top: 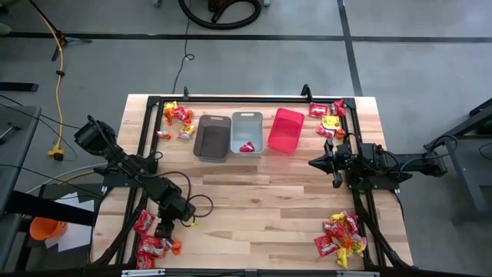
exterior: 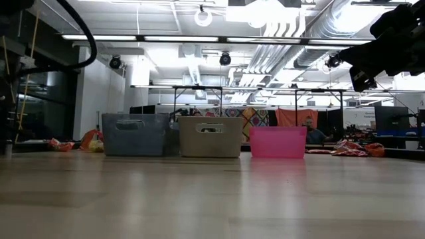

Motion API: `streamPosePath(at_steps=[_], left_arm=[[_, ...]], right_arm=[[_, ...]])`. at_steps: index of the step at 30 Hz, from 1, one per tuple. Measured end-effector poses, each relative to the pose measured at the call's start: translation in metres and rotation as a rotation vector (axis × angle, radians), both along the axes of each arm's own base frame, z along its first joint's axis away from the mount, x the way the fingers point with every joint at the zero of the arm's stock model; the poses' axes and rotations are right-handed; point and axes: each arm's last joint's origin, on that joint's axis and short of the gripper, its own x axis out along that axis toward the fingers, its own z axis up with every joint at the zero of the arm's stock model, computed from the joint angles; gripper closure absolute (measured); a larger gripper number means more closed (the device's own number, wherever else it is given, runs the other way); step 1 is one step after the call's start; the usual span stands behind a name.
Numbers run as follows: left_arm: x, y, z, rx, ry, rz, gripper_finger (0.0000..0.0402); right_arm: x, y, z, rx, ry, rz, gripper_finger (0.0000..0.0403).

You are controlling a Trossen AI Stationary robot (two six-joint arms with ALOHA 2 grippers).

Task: Sort candy
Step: Put the bottom left red candy into the gray bin

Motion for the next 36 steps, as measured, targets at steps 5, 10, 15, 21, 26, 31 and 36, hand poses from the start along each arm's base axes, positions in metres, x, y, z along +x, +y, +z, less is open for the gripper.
streamPosePath(at_steps=[5, 10, 15, 21, 26, 31, 36], left_arm=[[0.001, -0.007, 0.002, -0.036, -0.039, -0.003, 0.0275], [-0.002, -0.006, 0.001, -0.007, -0.012, 0.0, 0.032], [-0.002, -0.005, 0.0, -0.004, -0.002, -0.003, 0.0393], [-0.001, 0.0, 0.01, -0.091, 0.032, 0.003, 0.04], [0.005, 0.023, 0.051, -0.082, -0.082, 0.061, 0.0401], [0.011, 0.056, 0.099, -0.025, -0.286, 0.191, 0.0401], [0.032, 0.087, 0.143, 0.061, -0.582, 0.375, 0.0401]], right_arm=[[0.0, 0.0, 0.0, 0.0, 0.0, 0.0, 0.0402], [0.0, 0.0, 0.0, 0.0, 0.0, 0.0, 0.0402], [0.0, 0.0, 0.0, 0.0, 0.0, 0.0, 0.0402], [0.0, 0.0, 0.0, 0.0, 0.0, 0.0, 0.0402], [0.0, 0.0, 0.0, 0.0, 0.0, 0.0, 0.0402], [0.0, 0.0, 0.0, 0.0, 0.0, 0.0, 0.0402], [0.0, 0.0, 0.0, 0.0, 0.0, 0.0, 0.0402]])
